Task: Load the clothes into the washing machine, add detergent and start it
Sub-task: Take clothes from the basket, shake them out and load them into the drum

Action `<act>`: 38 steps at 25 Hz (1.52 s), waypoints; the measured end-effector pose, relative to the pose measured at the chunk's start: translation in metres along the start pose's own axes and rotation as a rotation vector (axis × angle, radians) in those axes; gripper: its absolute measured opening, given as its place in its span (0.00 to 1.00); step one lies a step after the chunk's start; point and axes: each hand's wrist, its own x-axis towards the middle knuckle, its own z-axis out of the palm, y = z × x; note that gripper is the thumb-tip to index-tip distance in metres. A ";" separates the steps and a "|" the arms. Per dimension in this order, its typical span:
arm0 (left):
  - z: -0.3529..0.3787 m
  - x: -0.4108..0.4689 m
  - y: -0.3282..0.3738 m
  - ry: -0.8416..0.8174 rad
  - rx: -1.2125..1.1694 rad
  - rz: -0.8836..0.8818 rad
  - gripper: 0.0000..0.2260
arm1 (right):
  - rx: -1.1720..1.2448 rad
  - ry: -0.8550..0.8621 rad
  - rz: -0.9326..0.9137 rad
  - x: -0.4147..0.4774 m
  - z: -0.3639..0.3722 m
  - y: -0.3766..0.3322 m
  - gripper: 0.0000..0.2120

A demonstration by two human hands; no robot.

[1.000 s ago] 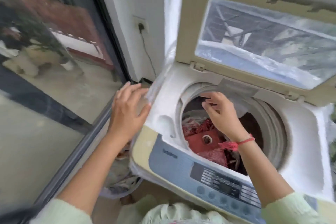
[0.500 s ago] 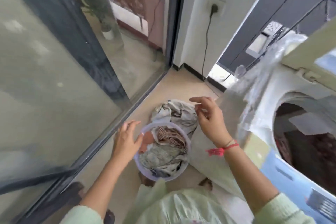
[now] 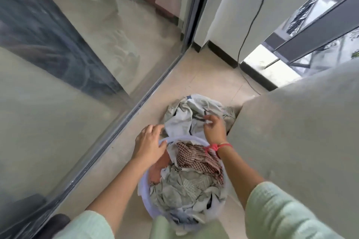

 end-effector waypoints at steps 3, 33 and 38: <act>0.065 0.086 -0.038 -0.103 0.206 0.093 0.22 | -0.429 -0.151 -0.180 0.106 0.058 0.042 0.20; -0.193 -0.097 0.171 0.322 -0.352 0.416 0.52 | 0.092 0.583 -0.525 -0.221 -0.188 -0.161 0.18; -0.273 -0.159 0.204 0.581 -0.333 0.594 0.30 | 0.190 0.687 -0.626 -0.298 -0.232 -0.194 0.17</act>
